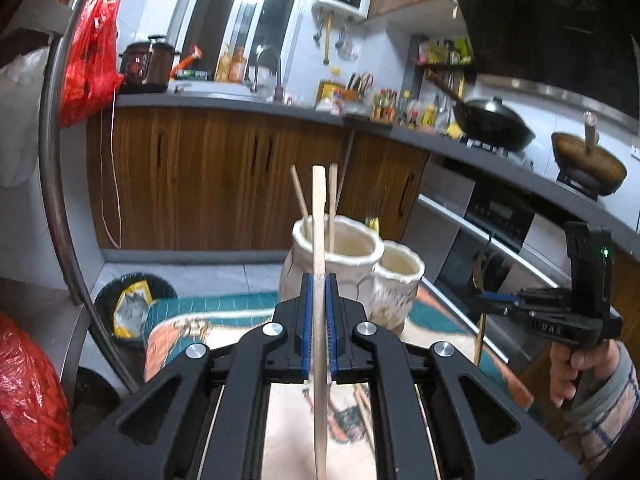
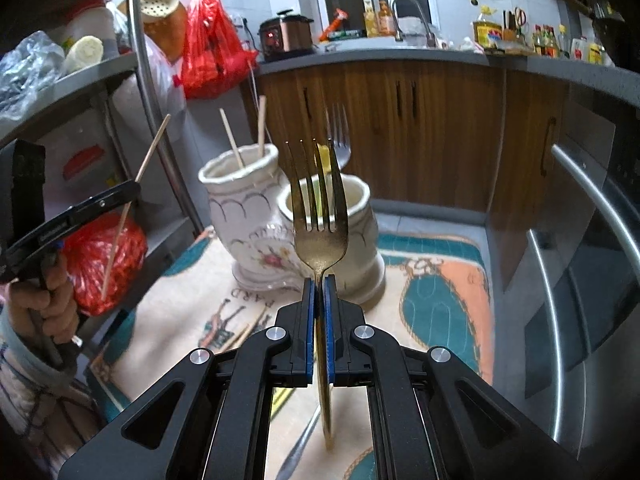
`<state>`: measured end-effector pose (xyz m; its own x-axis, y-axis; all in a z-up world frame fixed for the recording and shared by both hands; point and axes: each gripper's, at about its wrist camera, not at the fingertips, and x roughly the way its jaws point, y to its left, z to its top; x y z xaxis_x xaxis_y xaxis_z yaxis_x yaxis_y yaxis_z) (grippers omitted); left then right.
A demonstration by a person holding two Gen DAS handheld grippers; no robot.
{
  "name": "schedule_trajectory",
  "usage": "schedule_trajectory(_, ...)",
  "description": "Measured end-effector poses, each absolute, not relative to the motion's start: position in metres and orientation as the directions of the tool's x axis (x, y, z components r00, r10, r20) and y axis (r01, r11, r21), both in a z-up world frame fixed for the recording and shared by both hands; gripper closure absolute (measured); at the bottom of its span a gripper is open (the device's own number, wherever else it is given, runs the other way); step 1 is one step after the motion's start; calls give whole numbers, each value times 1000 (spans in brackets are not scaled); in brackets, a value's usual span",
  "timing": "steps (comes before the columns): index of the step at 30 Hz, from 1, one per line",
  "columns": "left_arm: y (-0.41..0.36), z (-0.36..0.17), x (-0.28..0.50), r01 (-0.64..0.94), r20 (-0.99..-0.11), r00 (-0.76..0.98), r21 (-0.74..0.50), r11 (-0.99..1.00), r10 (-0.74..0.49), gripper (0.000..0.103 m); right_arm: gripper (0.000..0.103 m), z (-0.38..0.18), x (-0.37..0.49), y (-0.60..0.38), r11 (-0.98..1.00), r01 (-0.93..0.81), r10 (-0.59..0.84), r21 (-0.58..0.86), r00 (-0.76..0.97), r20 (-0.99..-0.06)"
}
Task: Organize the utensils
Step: 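Carry the chopstick with the left tool while the right tool carries the gold fork to the holder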
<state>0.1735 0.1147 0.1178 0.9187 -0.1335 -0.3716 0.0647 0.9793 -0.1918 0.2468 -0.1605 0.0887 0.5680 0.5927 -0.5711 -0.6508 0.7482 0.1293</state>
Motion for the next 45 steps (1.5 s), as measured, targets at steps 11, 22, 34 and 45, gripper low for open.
schedule_trajectory(11, 110, 139, 176, 62, -225, 967, -233, 971, -116, 97, 97, 117, 243, -161, 747, -654, 615, 122, 608, -502)
schedule_trajectory(22, 104, 151, 193, 71, -153, 982, -245, 967, -111, 97, 97, 147, 243, -156, 737, -668, 635, 105, 630, -447)
schedule_trajectory(34, 115, 163, 221, 58, -110, 990, -272, 961, -91, 97, 97, 203, 249, -146, 710, -698, 684, 96, 650, -331)
schedule_trajectory(45, 120, 165, 249, 78, -80, 991, -301, 950, -107, 97, 97, 222, 274, -127, 715, -695, 684, 74, 674, -280)
